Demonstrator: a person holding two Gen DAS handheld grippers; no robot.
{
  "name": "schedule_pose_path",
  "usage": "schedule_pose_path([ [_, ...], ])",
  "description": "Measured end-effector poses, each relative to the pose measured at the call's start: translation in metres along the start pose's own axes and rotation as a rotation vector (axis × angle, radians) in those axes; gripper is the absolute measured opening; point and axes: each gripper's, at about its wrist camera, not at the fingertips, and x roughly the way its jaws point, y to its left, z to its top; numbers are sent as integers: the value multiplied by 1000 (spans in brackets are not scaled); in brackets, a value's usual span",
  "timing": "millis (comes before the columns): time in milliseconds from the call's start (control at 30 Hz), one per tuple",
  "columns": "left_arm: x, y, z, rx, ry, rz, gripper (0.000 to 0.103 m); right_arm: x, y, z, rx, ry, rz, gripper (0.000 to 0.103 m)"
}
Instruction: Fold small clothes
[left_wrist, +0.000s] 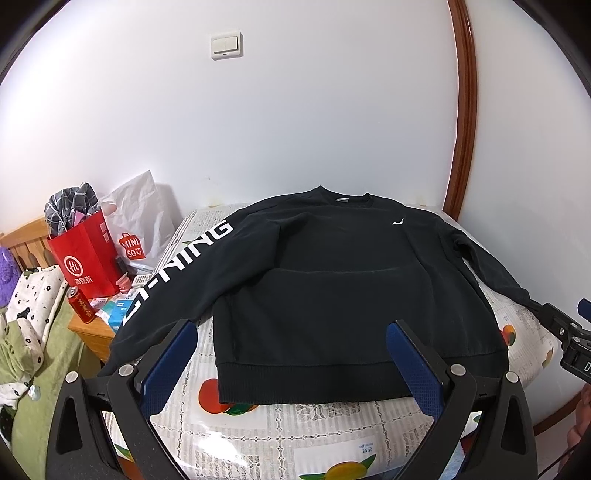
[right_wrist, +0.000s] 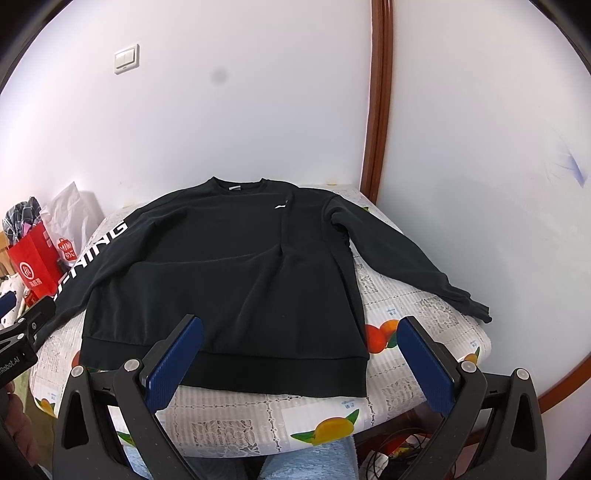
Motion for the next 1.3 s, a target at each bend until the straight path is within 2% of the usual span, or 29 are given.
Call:
schedule_pose_path([
  [467, 16, 10, 10, -1, -4, 16, 103, 11, 2, 11, -4, 16, 10, 103],
  [767, 60, 38, 6, -38, 20, 12, 103, 60, 4, 20, -56, 46, -14, 103],
  [833, 77, 48, 2, -59, 49, 11, 103, 77, 0, 21, -67, 65, -41, 103],
  [967, 108, 68, -9, -99, 121, 59, 103, 108, -12, 15, -71, 54, -66, 103],
  [1067, 128, 90, -21, -168, 165, 54, 102, 137, -28, 10, -9, 106, 7, 103],
  [1167, 143, 109, -35, -239, 188, 40, 102, 160, -36, 4, 23, 152, 24, 103],
  [1300, 158, 144, -57, -411, 205, -23, 98, 180, -42, -6, 46, 205, 60, 100],
])
